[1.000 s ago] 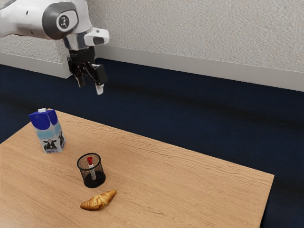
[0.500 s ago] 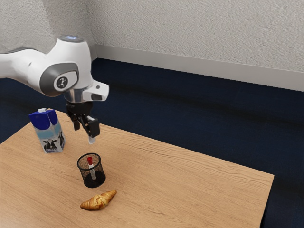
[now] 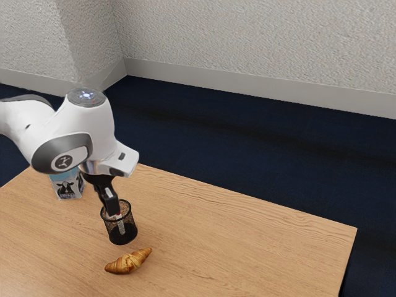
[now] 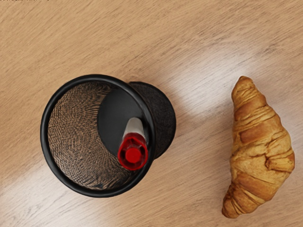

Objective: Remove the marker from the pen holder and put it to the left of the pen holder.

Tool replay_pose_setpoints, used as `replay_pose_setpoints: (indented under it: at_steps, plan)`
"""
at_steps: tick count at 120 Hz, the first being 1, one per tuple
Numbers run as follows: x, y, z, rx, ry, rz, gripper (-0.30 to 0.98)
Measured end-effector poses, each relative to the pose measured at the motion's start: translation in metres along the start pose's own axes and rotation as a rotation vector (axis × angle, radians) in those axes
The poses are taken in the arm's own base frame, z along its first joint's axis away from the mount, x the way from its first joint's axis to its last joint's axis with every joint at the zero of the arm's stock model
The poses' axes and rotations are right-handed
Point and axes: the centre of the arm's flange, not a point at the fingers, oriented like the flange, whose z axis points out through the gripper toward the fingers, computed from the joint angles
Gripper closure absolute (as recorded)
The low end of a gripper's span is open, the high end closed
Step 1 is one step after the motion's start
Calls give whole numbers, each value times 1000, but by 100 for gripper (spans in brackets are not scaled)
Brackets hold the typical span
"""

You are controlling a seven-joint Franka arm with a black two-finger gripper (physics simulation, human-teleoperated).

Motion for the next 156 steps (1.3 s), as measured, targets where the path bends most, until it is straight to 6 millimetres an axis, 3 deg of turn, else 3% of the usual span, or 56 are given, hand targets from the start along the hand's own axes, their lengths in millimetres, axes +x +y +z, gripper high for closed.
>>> replay_pose_setpoints:
  at_steps: [17,48,79,101,109,119,145,151,156]
  plan:
    - [12,-3,31,6,12,36,0]
    - [25,-10,59,2,35,68,2]
    - [24,-18,61,3,58,73,55]
    - [24,-19,60,6,61,84,70]
    - [20,-28,60,6,63,65,72]
    - [15,-41,35,23,97,37,74]
    - [8,-81,-84,50,171,-61,77]
    - [11,-99,-96,26,130,-100,78]
    - [19,-115,-92,-4,63,-132,78]
